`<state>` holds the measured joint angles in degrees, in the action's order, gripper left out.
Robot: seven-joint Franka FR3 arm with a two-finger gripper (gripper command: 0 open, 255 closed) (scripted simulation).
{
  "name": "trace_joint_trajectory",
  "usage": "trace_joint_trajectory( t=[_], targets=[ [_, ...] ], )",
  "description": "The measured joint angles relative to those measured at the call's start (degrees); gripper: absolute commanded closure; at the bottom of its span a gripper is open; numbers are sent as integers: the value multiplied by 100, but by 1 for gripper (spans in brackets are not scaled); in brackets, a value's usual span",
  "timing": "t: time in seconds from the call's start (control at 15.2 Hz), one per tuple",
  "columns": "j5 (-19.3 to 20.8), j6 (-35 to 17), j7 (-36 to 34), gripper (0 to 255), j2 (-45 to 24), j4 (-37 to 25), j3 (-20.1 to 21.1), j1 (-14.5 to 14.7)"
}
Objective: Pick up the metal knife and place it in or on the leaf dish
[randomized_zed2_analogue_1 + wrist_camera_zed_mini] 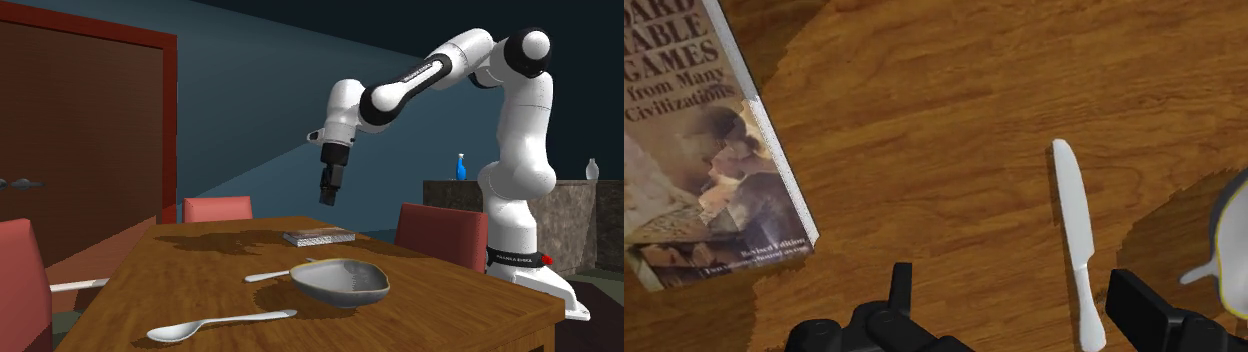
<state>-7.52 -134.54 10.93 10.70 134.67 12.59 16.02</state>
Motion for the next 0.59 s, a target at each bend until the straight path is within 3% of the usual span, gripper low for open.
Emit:
trace_joint_trajectory(
  t=[0.59],
  targets=[
    [487,-859,-138,0,-1567,-706,442,380]
  ],
)
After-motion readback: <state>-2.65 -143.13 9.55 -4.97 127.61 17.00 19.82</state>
